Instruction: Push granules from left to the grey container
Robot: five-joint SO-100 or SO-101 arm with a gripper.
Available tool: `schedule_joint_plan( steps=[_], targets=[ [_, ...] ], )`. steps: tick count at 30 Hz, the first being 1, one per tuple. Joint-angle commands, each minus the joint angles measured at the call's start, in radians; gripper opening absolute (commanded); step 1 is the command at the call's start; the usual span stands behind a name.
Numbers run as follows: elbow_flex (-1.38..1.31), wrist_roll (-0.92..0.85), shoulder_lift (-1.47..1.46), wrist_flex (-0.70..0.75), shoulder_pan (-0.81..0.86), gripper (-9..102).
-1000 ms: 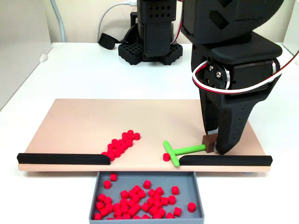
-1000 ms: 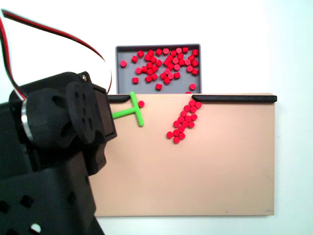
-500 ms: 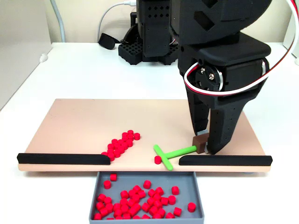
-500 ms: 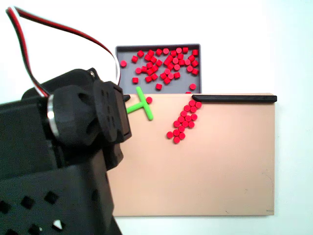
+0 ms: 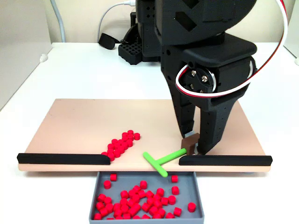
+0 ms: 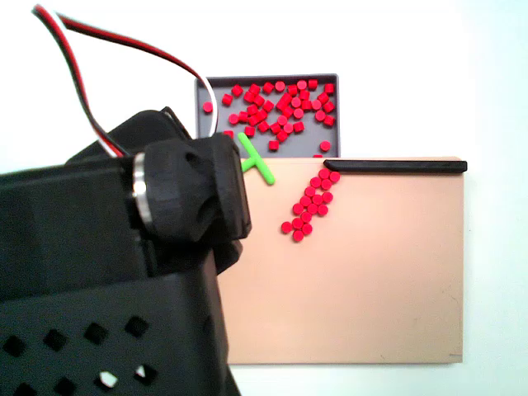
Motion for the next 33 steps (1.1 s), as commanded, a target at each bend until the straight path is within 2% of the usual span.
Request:
schedule_joint_plan(
  steps=[1,12,26,33],
  targets=[
    [-0.002,-0.101,0.054,-0.006,0.014,0],
    [0.067,-0.365,0.268,0.038,0.002,0],
    [0.867,-0.816,1.086,0.049,0.037,0],
    [1.112,-0.988,1.236,0.035,0.084,0]
  ],
)
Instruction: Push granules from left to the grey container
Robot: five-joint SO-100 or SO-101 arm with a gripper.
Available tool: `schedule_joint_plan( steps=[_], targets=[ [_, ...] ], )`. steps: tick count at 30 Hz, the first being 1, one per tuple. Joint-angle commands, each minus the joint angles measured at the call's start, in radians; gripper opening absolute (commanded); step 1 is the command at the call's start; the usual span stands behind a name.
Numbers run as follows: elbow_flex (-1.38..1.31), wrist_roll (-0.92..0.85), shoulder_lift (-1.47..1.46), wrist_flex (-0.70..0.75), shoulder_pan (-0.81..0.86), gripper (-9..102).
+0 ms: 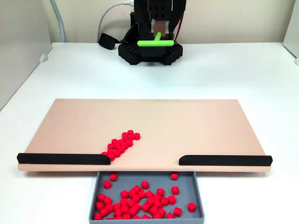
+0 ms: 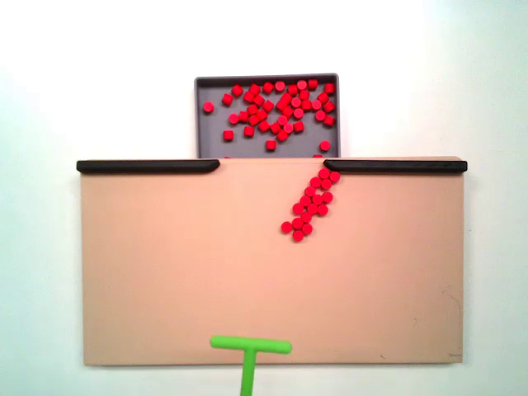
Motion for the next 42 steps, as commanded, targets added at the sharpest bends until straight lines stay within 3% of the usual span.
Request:
schedule_joint_plan(
  steps=[1,11,42],
  targets=[
    [0.060,-0.060,0.060,-0.006,0.011,0],
    [0.137,-0.184,0.089,-0.032,0.018,0],
    [0.132,-0.169,0.163,-0.032,0.100,0]
  ],
)
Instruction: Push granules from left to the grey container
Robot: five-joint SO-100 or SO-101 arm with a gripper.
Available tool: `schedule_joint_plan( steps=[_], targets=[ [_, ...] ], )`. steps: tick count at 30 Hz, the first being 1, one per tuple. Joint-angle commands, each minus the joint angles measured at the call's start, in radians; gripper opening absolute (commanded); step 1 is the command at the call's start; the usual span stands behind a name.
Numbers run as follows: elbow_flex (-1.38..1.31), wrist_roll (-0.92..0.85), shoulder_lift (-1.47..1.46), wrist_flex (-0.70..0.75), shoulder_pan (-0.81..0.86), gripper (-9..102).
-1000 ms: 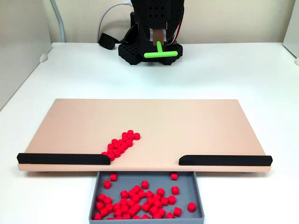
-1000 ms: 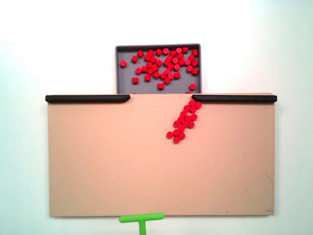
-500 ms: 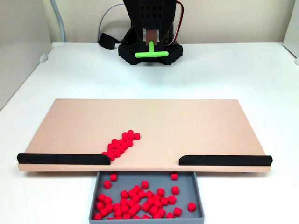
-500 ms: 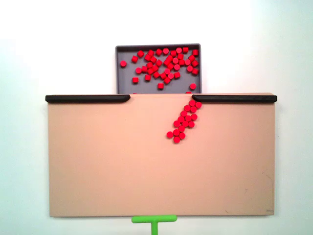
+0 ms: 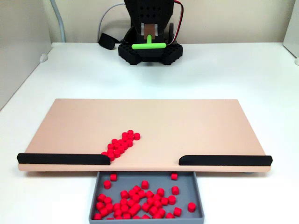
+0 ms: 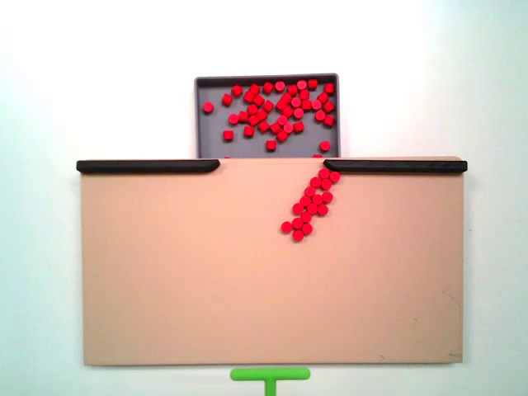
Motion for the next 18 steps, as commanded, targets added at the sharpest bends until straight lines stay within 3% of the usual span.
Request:
schedule_joint_plan(
  steps=[1,18],
  targets=[
    [-0.014,0.003,0.032,-0.006,0.005,0],
    [-0.015,0.018,0.006,-0.006,-0.021,0]
  ],
)
